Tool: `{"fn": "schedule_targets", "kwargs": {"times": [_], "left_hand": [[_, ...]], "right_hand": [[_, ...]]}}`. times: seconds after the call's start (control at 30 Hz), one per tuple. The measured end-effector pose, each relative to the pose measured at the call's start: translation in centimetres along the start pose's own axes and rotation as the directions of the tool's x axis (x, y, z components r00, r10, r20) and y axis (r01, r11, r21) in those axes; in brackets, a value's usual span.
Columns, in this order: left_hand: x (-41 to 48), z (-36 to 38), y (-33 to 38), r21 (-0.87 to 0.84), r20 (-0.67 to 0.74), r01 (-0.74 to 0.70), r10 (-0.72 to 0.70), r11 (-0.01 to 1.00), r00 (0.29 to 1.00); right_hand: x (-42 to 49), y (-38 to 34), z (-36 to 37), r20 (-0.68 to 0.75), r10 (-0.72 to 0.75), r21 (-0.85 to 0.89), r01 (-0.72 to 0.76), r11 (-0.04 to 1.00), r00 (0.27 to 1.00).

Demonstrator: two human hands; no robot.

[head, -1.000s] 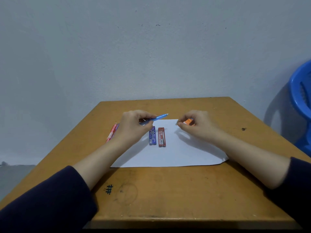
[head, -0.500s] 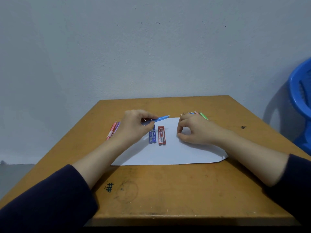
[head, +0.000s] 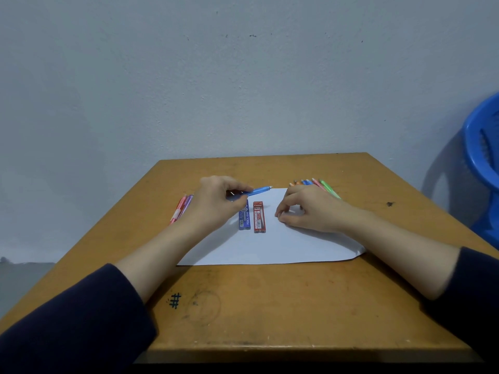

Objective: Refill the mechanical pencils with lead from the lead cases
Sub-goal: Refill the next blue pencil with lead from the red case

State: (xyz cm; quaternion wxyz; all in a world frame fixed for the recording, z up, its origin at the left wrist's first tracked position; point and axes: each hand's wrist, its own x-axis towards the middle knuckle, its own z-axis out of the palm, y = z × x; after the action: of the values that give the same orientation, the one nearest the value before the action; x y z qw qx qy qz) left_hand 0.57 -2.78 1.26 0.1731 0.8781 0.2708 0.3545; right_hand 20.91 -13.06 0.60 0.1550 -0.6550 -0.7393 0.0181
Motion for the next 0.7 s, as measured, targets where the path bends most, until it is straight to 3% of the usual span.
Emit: {"fn": "schedule_targets", "kwargs": {"times": [0.17,0.4,0.57,0.7], "left_hand": [[0.0,-0.1,0.2,0.004,0.002,0.002,-0.002,1.000,1.000],[-0.2,-0.2,0.4,-0.014,-0.001,-0.009,0.009,1.000,1.000],[-0.4,-0.2,0.8,-0.011,0.023,-0.039,0.039,0.999,0.999],[-0.7,-0.2,1.3,-0.029,0.036,-0.071,0.072,0.997,0.997]], "right_hand": [[0.1,0.1,-0.1,-0.010,0.025,0.037,-0.025,0.999,1.000],[0.2,0.0,-0.5,-0.287,0.155,0.223,-0.092,0.971,0.945],[0.0,-0.8,-1.0,-0.397,0.179,0.265,-0.074,0.961,0.900],[0.0,-1.1,-1.1,-0.404,0.187,0.258,-0.085,0.963,0.895]]}}
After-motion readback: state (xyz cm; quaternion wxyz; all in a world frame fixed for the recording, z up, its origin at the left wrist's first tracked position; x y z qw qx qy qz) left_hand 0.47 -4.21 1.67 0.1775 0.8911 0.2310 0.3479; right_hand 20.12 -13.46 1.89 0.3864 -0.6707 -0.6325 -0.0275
